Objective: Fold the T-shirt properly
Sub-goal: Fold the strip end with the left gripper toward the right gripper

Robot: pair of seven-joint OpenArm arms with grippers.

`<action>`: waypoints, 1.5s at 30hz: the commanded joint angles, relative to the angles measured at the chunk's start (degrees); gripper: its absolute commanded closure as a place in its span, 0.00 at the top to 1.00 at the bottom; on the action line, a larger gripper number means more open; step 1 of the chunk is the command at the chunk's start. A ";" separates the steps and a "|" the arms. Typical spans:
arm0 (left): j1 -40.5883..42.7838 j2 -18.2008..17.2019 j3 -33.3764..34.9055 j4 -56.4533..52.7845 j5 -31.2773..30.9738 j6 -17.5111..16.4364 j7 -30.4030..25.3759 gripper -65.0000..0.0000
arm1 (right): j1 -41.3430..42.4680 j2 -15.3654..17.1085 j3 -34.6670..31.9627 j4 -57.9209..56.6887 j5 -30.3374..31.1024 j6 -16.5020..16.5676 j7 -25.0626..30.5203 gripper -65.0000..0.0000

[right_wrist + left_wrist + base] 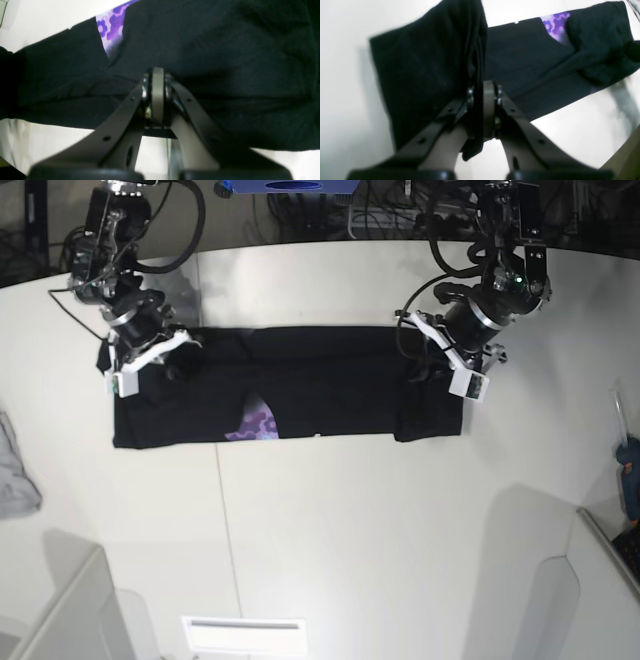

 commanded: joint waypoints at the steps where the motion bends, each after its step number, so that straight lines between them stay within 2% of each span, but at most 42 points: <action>1: -1.09 -0.26 1.60 1.01 -1.05 0.45 -1.24 0.00 | 0.44 0.42 0.18 1.12 0.82 0.20 1.05 0.00; 15: -7.60 0.01 17.86 -2.15 -1.41 9.15 -1.24 0.00 | 0.44 0.60 0.27 1.12 0.82 0.20 1.05 0.00; 18: -9.01 1.24 19.88 -4.70 -1.41 9.32 -1.24 0.00 | 0.44 0.60 0.27 1.12 0.82 0.20 1.05 0.00; 29: -10.68 5.02 20.59 -8.13 -1.23 9.32 -1.24 0.00 | 0.36 0.60 0.27 1.12 0.82 0.20 1.05 0.00; 45: -11.73 5.10 20.59 -11.21 -1.32 9.32 -1.24 0.00 | 0.36 0.60 0.27 1.12 0.82 0.20 1.05 0.00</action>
